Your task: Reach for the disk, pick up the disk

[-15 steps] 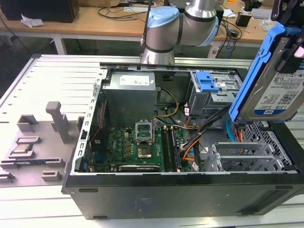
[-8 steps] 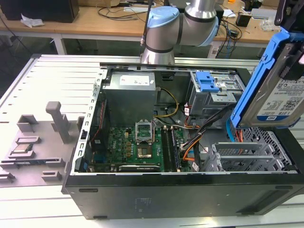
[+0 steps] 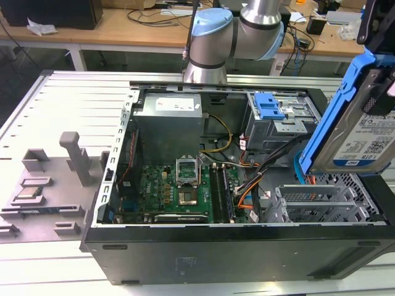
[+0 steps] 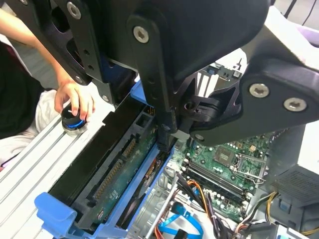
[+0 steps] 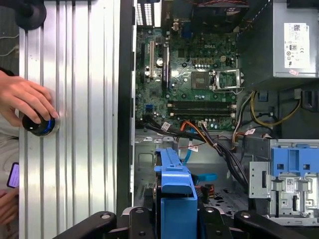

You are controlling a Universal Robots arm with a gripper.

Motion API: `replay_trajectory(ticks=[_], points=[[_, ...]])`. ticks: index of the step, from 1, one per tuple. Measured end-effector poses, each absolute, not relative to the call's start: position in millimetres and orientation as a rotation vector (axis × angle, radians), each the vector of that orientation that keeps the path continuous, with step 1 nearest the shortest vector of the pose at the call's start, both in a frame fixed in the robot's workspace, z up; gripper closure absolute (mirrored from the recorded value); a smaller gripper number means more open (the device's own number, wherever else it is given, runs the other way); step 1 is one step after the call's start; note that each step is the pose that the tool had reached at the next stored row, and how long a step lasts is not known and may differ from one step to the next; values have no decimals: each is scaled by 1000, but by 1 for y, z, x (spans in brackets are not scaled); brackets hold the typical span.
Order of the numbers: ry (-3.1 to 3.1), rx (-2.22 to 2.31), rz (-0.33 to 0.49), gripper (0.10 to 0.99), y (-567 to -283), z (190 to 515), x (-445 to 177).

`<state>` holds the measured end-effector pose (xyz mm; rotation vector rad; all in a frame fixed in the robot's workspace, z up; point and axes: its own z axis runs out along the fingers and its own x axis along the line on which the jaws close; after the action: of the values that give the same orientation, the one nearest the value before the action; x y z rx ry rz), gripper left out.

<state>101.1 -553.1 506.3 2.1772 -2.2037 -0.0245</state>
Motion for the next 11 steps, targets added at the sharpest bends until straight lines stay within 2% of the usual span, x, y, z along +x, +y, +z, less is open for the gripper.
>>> replay_trajectory(ticks=[11], points=[[-2215, 2166, -25, 718, -563, 489, 101]])
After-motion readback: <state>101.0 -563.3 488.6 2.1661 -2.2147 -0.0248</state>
